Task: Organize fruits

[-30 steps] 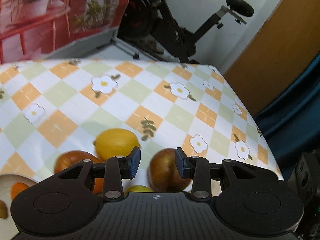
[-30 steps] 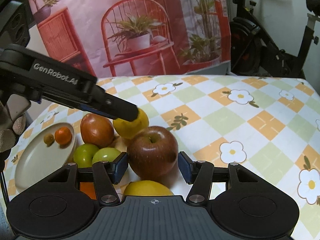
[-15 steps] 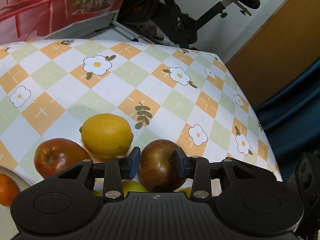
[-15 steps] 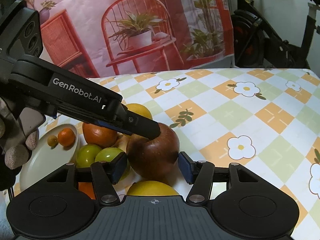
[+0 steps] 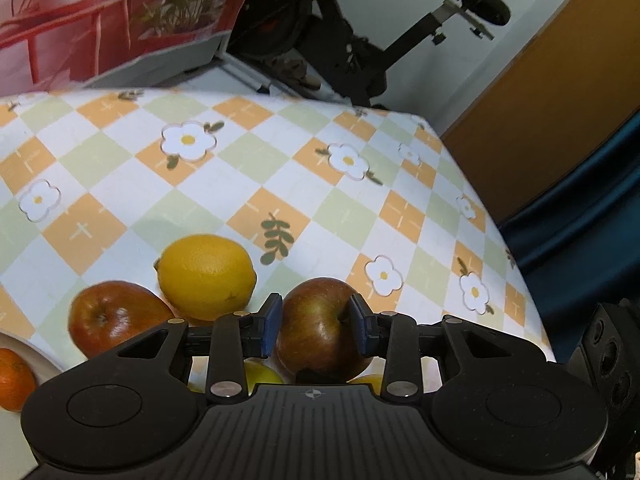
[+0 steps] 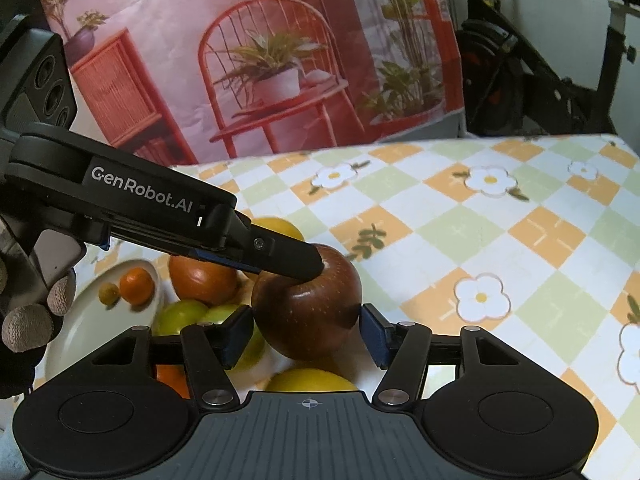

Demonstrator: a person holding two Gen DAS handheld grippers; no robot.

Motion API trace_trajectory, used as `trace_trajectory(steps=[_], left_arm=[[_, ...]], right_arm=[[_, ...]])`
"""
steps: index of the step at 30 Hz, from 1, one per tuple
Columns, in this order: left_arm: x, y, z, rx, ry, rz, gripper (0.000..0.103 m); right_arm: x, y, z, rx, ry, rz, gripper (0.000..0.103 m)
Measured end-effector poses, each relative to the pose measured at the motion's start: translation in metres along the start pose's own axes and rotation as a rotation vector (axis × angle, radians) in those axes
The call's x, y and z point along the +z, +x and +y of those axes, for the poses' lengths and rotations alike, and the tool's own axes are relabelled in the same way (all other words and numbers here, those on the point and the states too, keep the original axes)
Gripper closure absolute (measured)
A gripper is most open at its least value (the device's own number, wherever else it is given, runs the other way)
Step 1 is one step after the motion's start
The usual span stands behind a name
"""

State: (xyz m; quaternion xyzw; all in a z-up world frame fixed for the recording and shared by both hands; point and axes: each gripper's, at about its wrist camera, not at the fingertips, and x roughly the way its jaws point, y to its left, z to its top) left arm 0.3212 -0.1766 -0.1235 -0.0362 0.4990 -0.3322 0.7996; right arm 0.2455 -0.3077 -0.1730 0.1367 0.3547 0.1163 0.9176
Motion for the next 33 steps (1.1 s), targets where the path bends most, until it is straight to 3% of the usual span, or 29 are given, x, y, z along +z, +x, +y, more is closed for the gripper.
trace_trajectory(steps=[9,19,27,33], left_arm=[[-0.011,-0.072,0.035,0.021,-0.042,-0.084,0.065],[-0.066,-0.155,0.128,0.121,-0.207,-0.129,0.065],[-0.096,-0.171,0.183,0.172,-0.298,-0.137,0.065],[-0.1,-0.169,0.201,0.191,-0.318,-0.157,0.065]], right_arm=[[0.026,0.001,0.056,0.108,-0.088,0.003,0.048],[0.034,0.055,0.173,0.292,-0.297,0.18,0.049],[0.017,0.1,0.237,0.331,-0.392,0.279,0.049],[0.01,0.12,0.258,0.321,-0.451,0.29,0.049]])
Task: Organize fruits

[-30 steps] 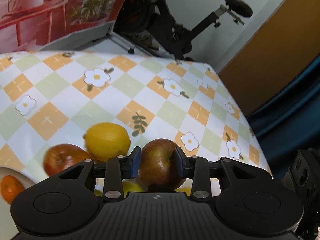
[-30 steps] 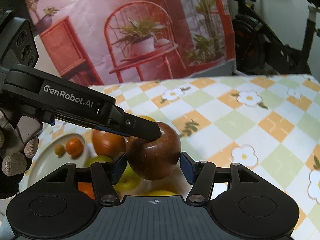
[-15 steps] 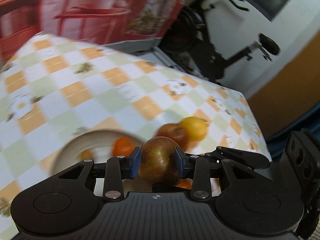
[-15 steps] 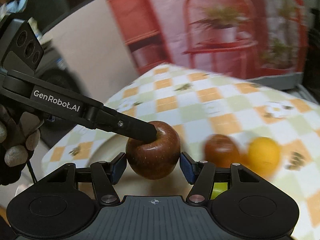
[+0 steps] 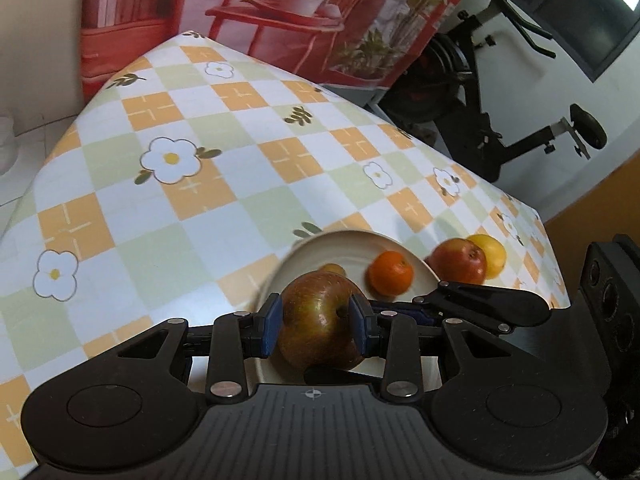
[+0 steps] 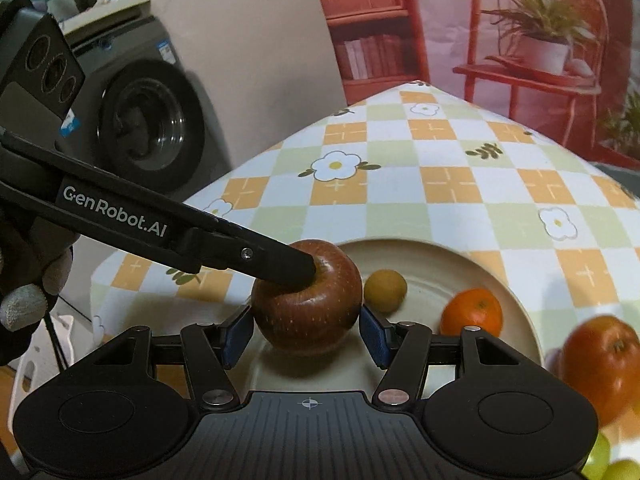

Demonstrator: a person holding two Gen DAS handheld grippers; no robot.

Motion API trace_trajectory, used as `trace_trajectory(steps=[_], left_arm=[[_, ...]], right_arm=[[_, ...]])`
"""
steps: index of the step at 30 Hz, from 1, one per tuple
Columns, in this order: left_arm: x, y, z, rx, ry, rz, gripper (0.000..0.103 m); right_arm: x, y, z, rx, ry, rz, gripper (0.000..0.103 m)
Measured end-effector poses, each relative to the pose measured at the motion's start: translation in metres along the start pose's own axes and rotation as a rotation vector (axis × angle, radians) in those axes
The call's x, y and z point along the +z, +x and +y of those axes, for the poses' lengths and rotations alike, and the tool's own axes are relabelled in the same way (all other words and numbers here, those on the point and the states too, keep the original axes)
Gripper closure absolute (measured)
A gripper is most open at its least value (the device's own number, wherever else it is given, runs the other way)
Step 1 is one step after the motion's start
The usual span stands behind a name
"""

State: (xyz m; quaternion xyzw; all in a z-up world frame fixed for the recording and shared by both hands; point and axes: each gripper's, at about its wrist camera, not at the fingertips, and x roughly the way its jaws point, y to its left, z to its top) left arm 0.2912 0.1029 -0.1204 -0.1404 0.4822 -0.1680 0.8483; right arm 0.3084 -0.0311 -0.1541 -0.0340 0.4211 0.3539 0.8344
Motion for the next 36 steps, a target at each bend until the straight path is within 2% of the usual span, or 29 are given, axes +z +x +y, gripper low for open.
trace_trajectory(steps=[20,27,36], left_arm=[[-0.006,-0.002,0.003,0.043,0.053,-0.047,0.064],[-0.008,-0.004,0.002,0.055,0.058,-0.054,0.063],[-0.009,-0.006,-0.001,0.079,0.057,-0.064,0.062]], right_arm=[[-0.003,0.006,0.003,-0.036,-0.033,-0.058,0.049],[-0.017,-0.015,-0.003,-0.056,-0.013,-0.102,0.049],[-0.053,-0.063,-0.028,-0.169,0.048,-0.216,0.049]])
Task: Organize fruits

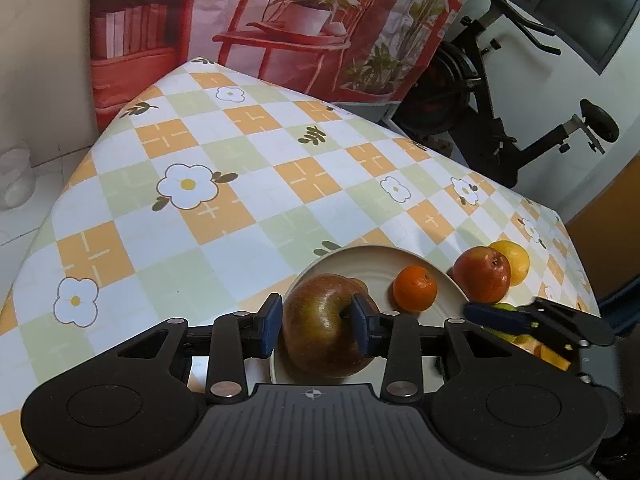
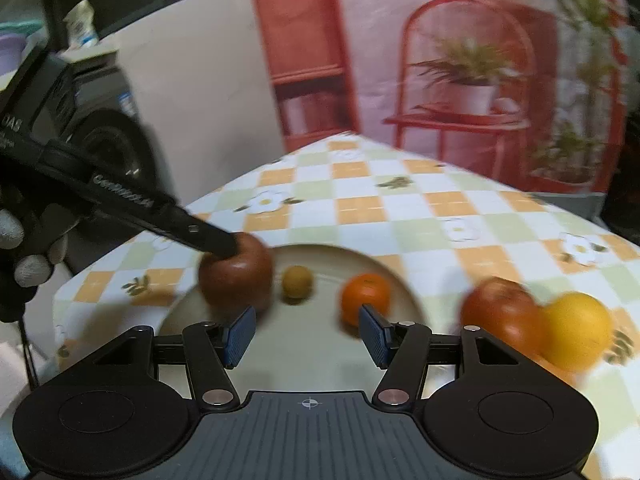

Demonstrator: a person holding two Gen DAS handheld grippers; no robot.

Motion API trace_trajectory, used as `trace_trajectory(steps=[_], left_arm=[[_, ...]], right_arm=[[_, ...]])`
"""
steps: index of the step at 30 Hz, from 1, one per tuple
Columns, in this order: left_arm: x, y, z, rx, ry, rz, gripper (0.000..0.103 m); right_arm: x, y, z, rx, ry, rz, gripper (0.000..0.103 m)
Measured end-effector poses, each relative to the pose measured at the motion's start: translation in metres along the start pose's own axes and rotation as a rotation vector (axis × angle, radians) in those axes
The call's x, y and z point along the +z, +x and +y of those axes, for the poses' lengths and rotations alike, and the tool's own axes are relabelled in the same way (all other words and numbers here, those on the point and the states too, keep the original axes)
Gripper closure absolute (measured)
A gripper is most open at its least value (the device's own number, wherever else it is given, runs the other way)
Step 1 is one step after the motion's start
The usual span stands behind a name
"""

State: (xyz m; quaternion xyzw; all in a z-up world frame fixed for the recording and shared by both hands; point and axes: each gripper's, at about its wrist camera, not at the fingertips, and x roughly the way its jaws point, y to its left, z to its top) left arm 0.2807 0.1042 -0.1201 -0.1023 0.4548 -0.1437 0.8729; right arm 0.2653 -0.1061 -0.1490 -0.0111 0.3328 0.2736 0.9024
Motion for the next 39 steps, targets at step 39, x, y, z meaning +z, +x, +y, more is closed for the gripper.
trace_trajectory(steps=[39], left_arm=[[-0.005,-0.03,-0.104,0.068,0.2,-0.22,0.062]], right_arm=[[-0.069,-0.112,-0.08,-0.27,0.13,-0.202,0.052]])
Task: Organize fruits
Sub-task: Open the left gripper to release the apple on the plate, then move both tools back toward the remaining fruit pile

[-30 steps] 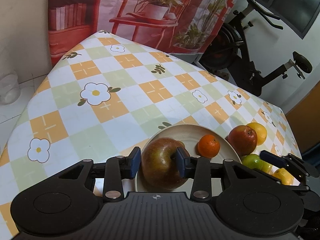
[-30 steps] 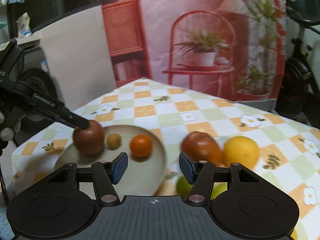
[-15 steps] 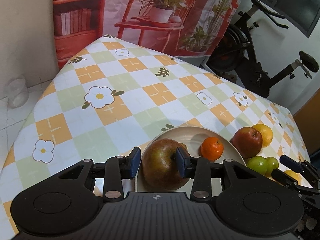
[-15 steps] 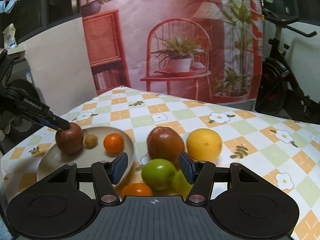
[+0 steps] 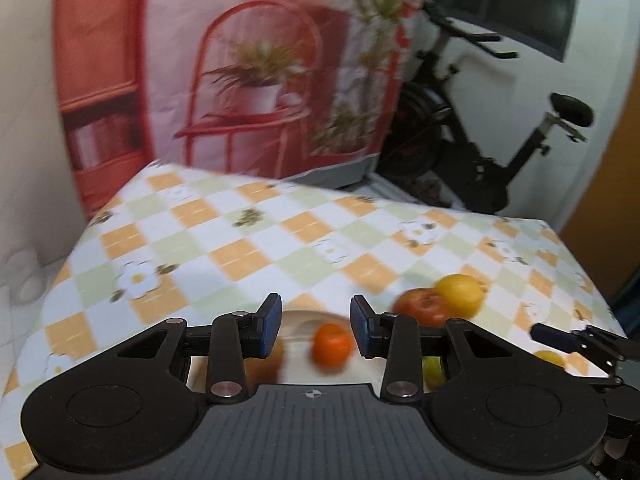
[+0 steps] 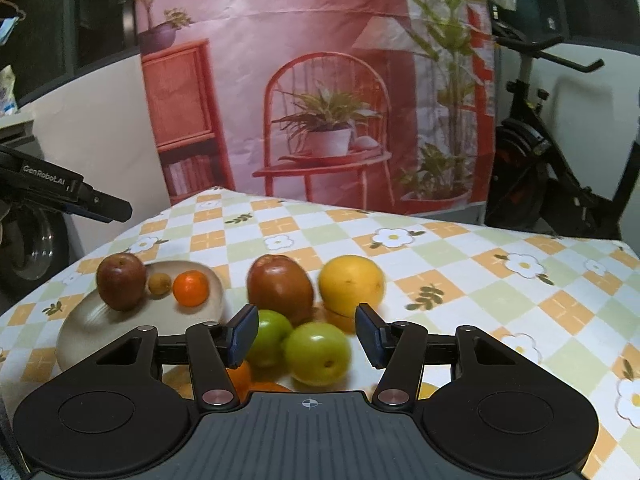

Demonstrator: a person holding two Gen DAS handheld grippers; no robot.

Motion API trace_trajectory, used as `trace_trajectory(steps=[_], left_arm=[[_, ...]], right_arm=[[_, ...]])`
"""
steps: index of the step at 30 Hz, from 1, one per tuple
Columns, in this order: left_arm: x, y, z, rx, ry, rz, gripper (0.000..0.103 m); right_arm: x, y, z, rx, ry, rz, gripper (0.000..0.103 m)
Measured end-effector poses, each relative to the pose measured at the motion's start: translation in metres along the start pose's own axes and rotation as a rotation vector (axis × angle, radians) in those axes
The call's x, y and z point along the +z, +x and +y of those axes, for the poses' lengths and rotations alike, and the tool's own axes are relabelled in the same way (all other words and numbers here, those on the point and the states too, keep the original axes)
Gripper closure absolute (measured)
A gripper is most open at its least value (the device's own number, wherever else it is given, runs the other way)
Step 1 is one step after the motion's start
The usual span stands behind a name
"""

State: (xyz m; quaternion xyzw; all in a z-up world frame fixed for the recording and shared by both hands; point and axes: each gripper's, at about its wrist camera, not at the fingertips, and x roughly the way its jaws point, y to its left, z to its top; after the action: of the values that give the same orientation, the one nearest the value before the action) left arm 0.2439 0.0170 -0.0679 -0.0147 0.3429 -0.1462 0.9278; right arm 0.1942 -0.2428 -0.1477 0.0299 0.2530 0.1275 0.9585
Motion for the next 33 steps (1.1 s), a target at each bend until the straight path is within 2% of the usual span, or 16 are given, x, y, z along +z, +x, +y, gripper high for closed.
trace_trajectory(steps=[8,12,23,33], left_arm=[[-0.023,-0.002,-0.052,-0.09,0.065,-0.028,0.062],[-0.04,-0.002,-0.061,-0.113,0.045,-0.018,0.062],[-0.063,-0.012,-0.062,-0.071,0.065,-0.011,0.062],[-0.07,-0.011,-0.057,-0.08,0.048,0.026,0.063]], right_arm=[[-0.01,-0.022,-0.017,-0.023,0.035,0.002,0.052],[-0.015,-0.028,-0.01,-0.018,0.0,0.013,0.052],[-0.026,-0.03,0.011,0.042,-0.036,0.052,0.054],[-0.039,-0.019,0.029,0.096,-0.051,0.127,0.057]])
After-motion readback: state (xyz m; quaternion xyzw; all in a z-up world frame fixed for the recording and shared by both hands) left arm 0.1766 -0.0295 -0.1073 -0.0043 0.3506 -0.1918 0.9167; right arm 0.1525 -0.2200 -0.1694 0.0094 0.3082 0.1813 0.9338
